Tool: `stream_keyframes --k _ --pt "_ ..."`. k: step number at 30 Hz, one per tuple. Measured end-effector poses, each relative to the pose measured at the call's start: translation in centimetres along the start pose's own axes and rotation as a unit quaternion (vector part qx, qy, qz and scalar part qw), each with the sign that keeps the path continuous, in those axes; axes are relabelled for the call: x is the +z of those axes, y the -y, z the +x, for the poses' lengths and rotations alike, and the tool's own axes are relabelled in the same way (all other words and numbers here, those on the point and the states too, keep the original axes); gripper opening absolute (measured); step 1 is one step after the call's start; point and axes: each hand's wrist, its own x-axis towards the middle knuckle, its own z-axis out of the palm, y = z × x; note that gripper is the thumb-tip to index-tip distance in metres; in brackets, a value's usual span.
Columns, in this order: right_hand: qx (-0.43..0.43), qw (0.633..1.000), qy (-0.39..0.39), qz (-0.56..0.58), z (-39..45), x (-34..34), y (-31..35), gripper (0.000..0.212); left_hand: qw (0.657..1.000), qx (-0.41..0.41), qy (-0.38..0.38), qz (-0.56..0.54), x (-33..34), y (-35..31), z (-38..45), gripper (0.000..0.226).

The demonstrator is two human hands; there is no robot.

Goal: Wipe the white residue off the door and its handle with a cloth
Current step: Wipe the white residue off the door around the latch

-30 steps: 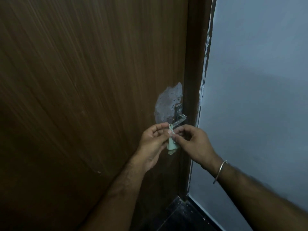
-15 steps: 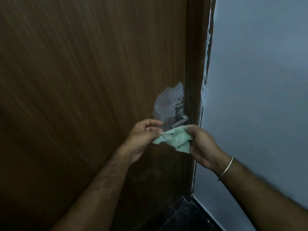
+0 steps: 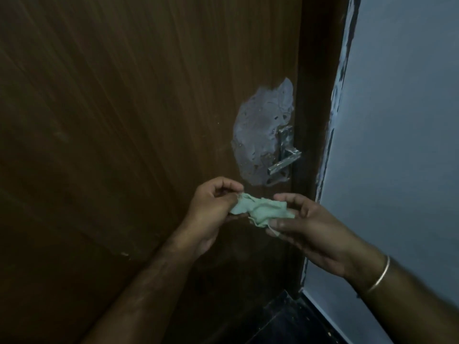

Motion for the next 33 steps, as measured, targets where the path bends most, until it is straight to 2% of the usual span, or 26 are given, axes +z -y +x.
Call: stream_keyframes --k 2,4,6,8,9,11,13,15,17,19,21,22,25,28,30,33 --pt "-0.044 0.988 -0.087 -0.122 1.2 -0.8 -1.4 0.061 0.999 0.002 0.042 -0.024 0.4 2.2 0.4 0.017" --pt "-0.103 0.955 -0.131 -0.244 2.2 -1.7 -2.0 0.063 0.996 0.016 0.092 -0.005 1.1 4.0 1.0 0.012" --pt "-0.156 0.92 -0.142 -0.329 3.1 -2.3 -2.3 0.066 0.989 0.041 0.118 0.082 1.9 5.2 1.7 0.032" --pt "-0.187 0.889 -0.137 -0.395 4.0 -2.8 -2.4 0.072 0.978 0.069 0.107 0.163 2.8 6.1 2.6 0.046" --pt "-0.194 0.874 -0.136 -0.425 4.5 -3.1 -2.3 0.075 0.974 0.086 0.094 0.189 3.2 6.3 3.2 0.046" --pt "-0.197 0.864 -0.146 -0.439 5.1 -3.3 -2.2 0.075 0.97 0.122 0.071 0.198 3.5 6.8 4.2 0.029" --pt "-0.2 0.892 -0.163 -0.372 5.4 -3.9 -1.8 0.069 0.977 0.133 0.047 0.157 3.3 7.2 5.1 0.007" --pt "-0.191 0.943 -0.15 -0.228 5.6 -4.5 -1.1 0.06 0.991 0.114 0.024 0.071 2.9 7.4 5.9 0.021" --pt "-0.151 0.978 -0.123 -0.077 5.9 -5.1 -0.6 0.048 0.995 0.101 0.015 -0.016 2.6 7.6 6.5 0.032" --pt "-0.095 0.991 -0.08 0.045 6.5 -5.5 -0.6 0.04 0.992 0.103 0.027 -0.07 2.6 7.9 6.8 0.034" --pt "-0.053 0.99 -0.027 0.125 6.8 -5.9 -0.8 0.044 0.989 0.118 0.039 -0.08 2.7 8.0 7.0 0.031" --pt "-0.043 0.99 -0.002 0.133 6.8 -6.0 -1.0 0.046 0.988 0.129 0.041 -0.071 2.7 8.3 7.2 0.029" --pt "-0.031 0.997 0.036 0.054 6.7 -5.8 -1.5 0.043 0.985 0.165 0.049 -0.026 2.3 8.8 8.1 0.025" --pt "-0.033 0.998 -0.005 0.057 7.3 -5.6 -2.0 0.045 0.98 0.189 0.053 0.025 2.1 9.2 8.6 0.026" --pt "-0.054 0.994 -0.04 0.081 7.6 -5.3 -2.2 0.053 0.982 0.179 0.049 0.016 2.3 9.2 8.7 0.028" --pt "-0.059 0.991 -0.045 0.114 8.0 -4.9 -2.3 0.061 0.984 0.166 0.044 0.04 2.5 9.1 8.9 0.034"
